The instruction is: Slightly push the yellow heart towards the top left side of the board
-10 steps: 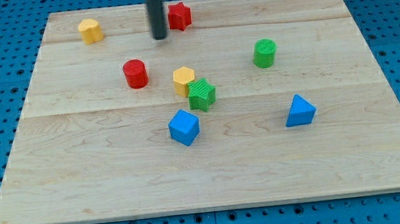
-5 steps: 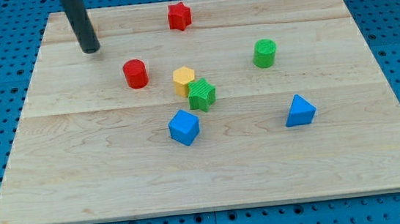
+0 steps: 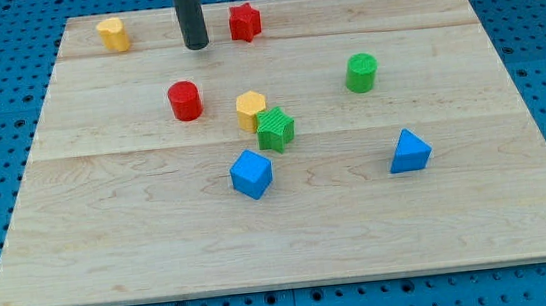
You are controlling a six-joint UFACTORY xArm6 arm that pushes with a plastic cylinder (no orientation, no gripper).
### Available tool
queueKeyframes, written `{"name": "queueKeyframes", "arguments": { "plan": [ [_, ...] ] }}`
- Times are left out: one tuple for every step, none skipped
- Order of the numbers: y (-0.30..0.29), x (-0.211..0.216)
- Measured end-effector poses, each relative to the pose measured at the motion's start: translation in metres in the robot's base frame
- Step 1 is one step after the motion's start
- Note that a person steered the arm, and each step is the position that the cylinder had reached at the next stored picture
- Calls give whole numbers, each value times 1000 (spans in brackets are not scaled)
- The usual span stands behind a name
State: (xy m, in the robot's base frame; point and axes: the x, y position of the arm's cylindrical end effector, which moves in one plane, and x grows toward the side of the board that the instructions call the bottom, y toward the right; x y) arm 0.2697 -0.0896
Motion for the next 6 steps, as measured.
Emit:
{"name": "queueKeyframes", "arguments": {
  "plan": [
    [1,0],
    [1,0],
    [4,13],
    [13,42],
    [5,50],
    [17,79]
  ]
}}
